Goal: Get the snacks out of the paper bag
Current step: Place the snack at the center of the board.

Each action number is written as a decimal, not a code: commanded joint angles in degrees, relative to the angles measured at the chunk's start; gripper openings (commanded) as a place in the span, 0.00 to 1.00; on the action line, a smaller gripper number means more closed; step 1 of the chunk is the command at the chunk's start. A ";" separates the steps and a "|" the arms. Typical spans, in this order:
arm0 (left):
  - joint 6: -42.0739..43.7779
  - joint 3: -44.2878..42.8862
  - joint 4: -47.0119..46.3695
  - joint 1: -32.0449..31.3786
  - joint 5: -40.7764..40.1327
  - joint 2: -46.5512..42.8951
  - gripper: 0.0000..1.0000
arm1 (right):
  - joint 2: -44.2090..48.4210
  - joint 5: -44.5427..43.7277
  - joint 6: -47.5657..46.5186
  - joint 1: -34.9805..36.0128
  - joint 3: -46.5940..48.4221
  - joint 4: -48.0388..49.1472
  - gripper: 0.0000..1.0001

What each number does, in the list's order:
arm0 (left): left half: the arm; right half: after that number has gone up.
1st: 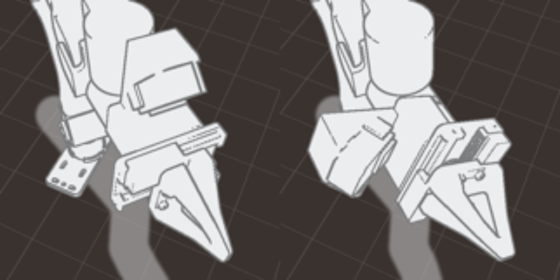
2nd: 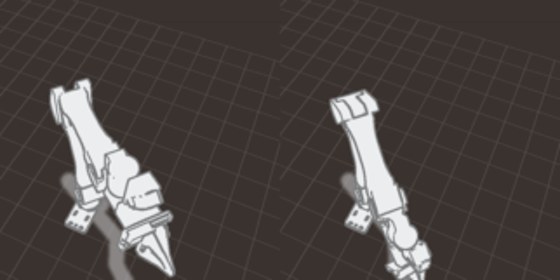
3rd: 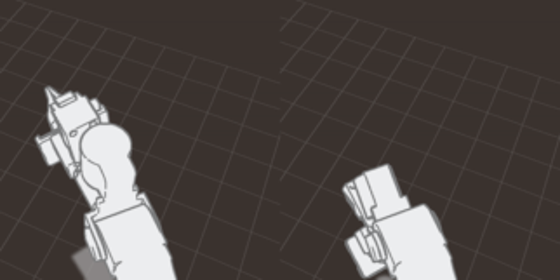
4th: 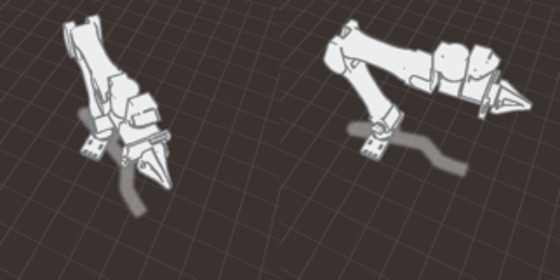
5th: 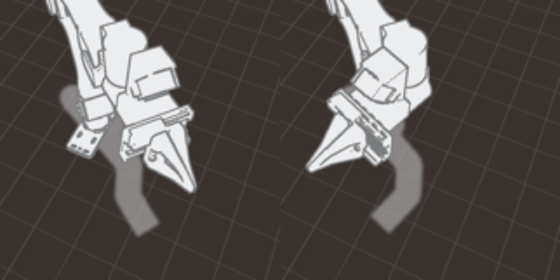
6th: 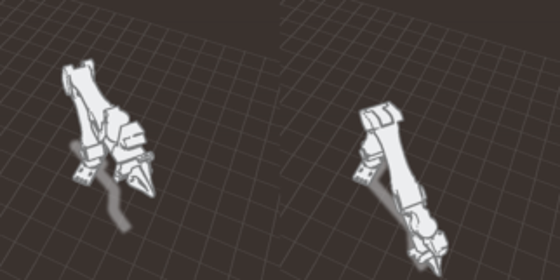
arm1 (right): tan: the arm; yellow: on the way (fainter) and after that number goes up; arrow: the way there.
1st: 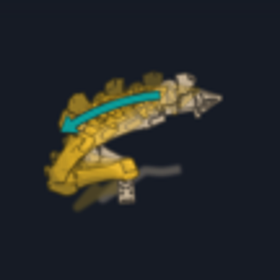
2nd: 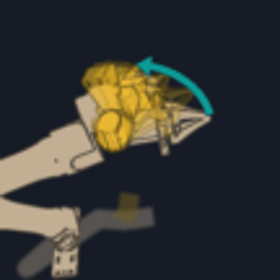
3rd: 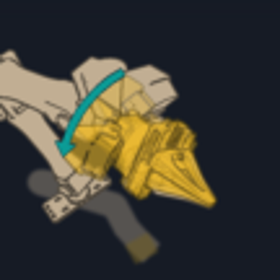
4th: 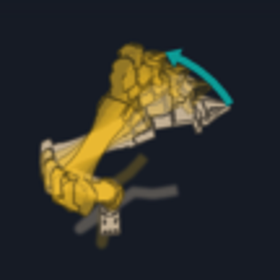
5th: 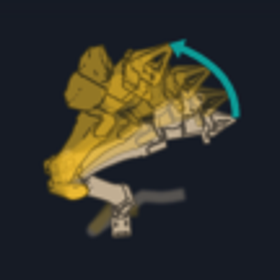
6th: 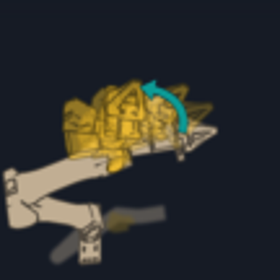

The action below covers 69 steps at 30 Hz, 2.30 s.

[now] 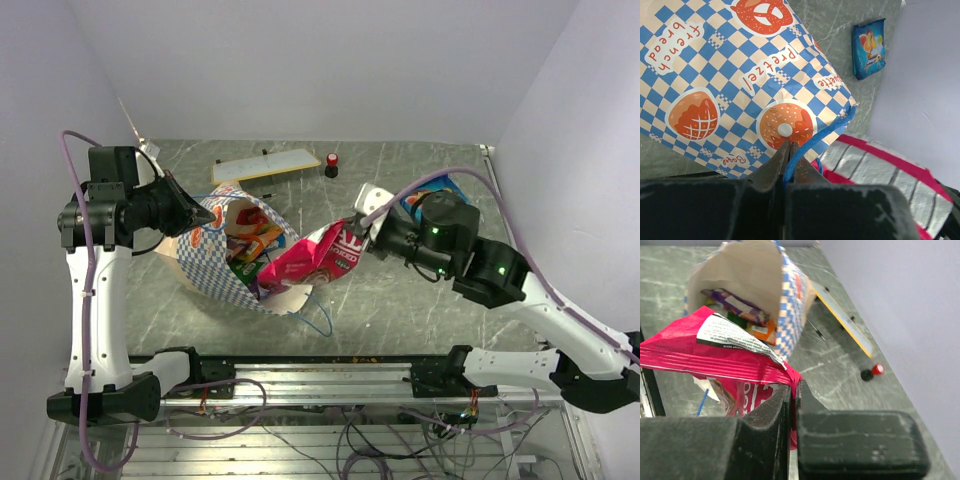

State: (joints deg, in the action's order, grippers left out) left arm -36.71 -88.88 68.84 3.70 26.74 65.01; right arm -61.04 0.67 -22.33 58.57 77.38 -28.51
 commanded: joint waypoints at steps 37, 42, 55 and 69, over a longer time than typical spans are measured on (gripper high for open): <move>0.13 2.96 -8.07 0.33 2.76 0.02 0.07 | -25.89 -8.40 59.33 -46.02 13.69 5.31 0.00; 2.16 1.52 -6.49 0.27 4.24 0.84 0.07 | -30.85 -9.85 70.43 -47.87 13.68 14.39 0.00; 3.31 1.50 -6.49 -1.94 4.94 1.30 0.07 | -32.81 -9.47 89.54 -63.89 -8.43 26.86 0.00; 3.13 2.31 -6.52 -3.09 4.66 1.61 0.07 | -31.56 -3.47 89.24 -72.67 -32.35 34.51 0.00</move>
State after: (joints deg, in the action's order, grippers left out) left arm -34.44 -86.32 63.11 1.02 30.70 66.76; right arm -93.45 -4.95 68.05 -13.39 45.52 4.03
